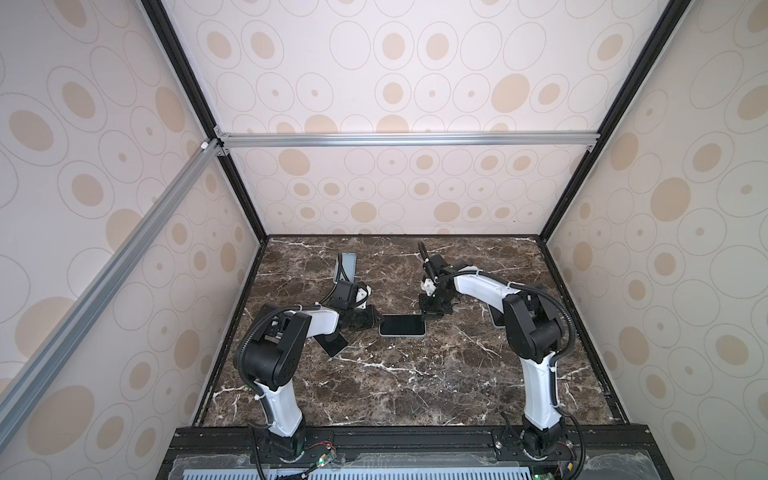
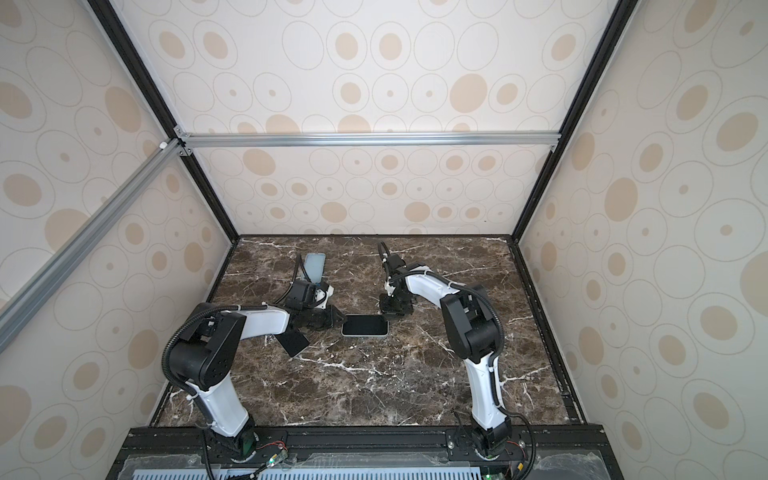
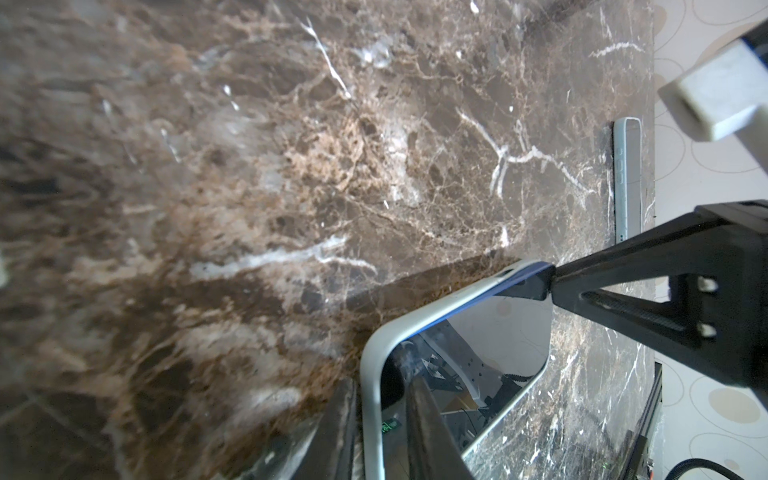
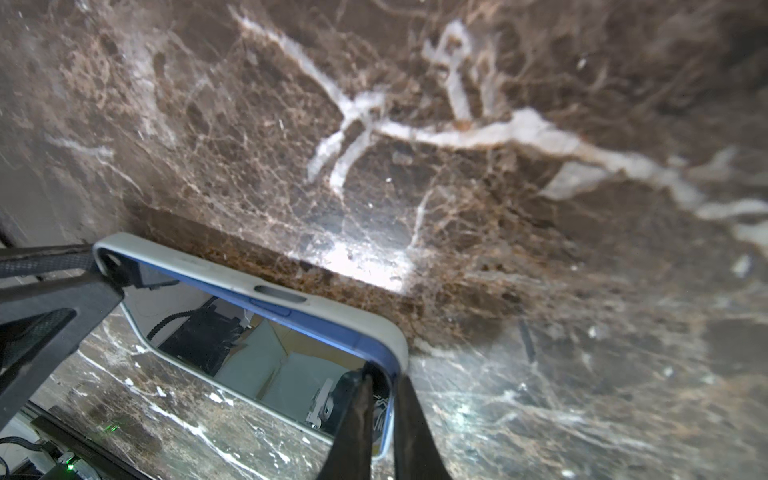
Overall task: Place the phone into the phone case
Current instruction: 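Pinch the case rim onto the phone corner with the right gripper, then open both grippers and lift them away from the cased phone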
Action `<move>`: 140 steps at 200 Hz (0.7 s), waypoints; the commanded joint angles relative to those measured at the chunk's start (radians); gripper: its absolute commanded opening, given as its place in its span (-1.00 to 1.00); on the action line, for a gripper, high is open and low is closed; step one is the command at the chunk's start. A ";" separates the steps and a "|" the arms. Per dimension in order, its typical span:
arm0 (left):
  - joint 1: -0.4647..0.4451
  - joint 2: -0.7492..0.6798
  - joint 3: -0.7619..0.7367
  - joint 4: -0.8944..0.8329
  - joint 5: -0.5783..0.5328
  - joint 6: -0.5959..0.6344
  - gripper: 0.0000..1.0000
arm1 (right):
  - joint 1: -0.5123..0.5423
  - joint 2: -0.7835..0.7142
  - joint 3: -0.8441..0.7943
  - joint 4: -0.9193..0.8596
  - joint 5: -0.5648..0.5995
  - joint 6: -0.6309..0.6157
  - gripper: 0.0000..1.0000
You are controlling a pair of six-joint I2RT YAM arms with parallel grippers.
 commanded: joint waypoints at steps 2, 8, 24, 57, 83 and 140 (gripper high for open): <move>0.004 0.012 0.023 0.007 0.013 0.000 -0.55 | 0.012 0.079 -0.048 -0.039 0.085 -0.017 -0.75; 0.005 0.013 0.023 0.007 0.014 -0.001 -0.55 | 0.017 0.086 -0.054 -0.040 0.092 -0.019 -0.76; 0.006 0.018 0.026 0.010 0.019 -0.004 -0.55 | 0.031 0.109 -0.069 -0.041 0.118 -0.022 -0.78; 0.004 0.022 0.025 0.012 0.022 -0.007 -0.55 | 0.059 0.158 -0.093 -0.025 0.142 -0.019 -0.79; 0.004 0.027 0.027 0.015 0.023 -0.008 -0.55 | 0.071 0.196 -0.103 -0.012 0.146 -0.018 -0.79; 0.004 0.039 0.024 0.018 0.027 -0.014 -0.56 | 0.076 0.233 -0.121 0.013 0.152 -0.012 -0.79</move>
